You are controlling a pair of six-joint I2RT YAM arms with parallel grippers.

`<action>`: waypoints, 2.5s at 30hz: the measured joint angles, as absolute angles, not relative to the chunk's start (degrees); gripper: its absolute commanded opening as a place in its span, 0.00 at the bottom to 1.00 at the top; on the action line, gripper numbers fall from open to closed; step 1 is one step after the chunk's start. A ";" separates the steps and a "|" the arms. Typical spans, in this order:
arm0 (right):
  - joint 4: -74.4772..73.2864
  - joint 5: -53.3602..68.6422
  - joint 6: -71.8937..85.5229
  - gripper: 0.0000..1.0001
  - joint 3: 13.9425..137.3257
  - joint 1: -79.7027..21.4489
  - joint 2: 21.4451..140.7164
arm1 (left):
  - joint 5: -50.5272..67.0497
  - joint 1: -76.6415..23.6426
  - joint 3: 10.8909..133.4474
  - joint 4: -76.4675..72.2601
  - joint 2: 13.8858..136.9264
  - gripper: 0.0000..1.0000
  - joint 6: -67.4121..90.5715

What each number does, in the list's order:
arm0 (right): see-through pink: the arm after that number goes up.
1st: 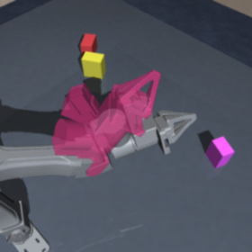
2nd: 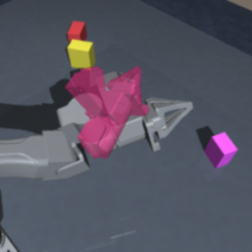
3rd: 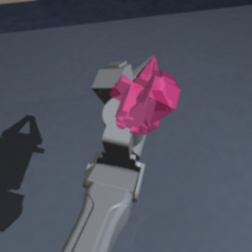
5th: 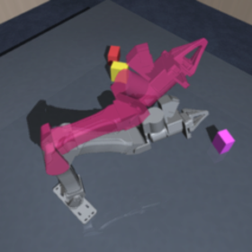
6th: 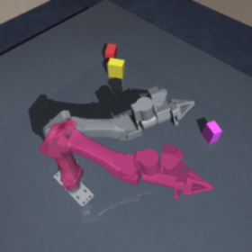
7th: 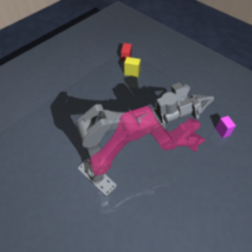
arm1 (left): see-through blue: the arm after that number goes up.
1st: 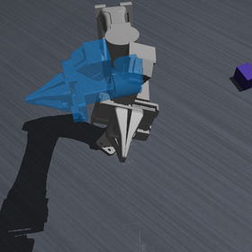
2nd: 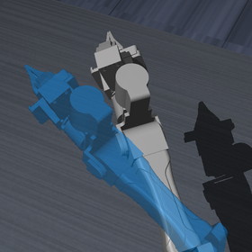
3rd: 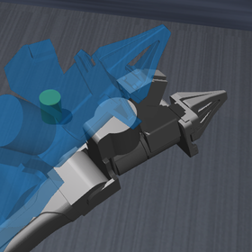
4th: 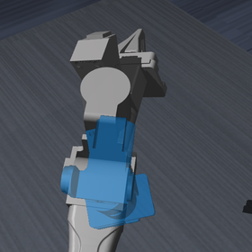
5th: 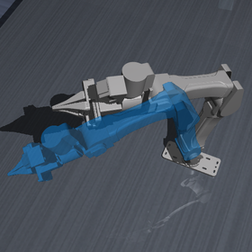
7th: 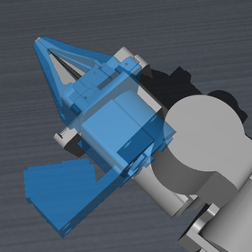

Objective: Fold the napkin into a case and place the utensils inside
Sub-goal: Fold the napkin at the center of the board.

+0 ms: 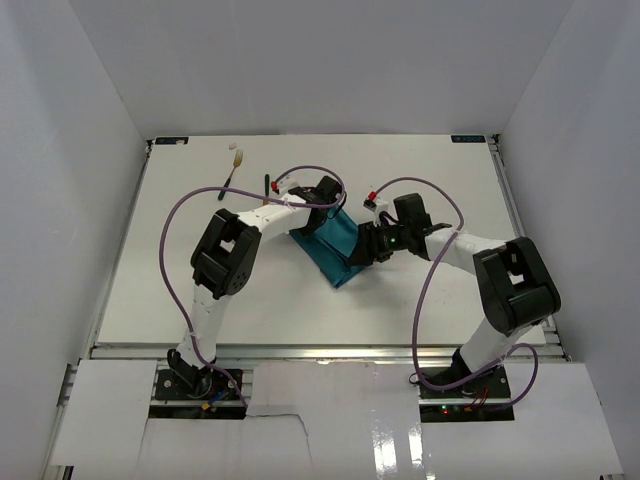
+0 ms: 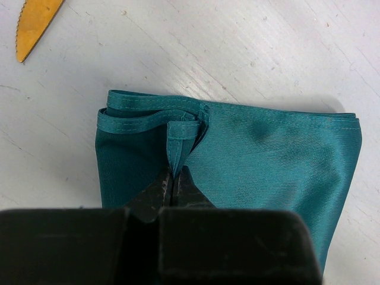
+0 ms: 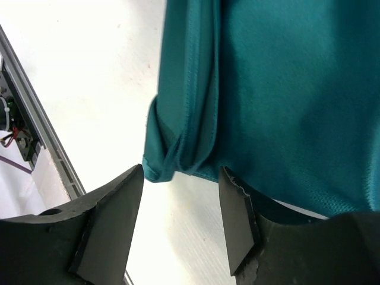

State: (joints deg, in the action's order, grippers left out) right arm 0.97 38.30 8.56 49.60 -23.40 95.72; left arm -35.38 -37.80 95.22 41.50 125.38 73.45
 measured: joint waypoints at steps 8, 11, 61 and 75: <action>-0.73 33.08 6.68 0.69 49.84 -27.40 93.58 | -35.29 -37.78 95.24 41.50 125.38 0.03 73.45; -3.09 29.93 5.50 0.69 51.35 -28.82 95.20 | -35.20 -37.74 95.26 41.52 125.38 0.03 73.45; 3.09 31.48 12.34 0.08 56.40 -25.74 107.20 | -36.86 -37.60 107.81 40.18 133.03 0.83 65.19; 3.38 30.87 14.74 0.50 56.60 -25.19 105.91 | -33.23 -37.56 106.45 35.46 130.26 0.89 56.93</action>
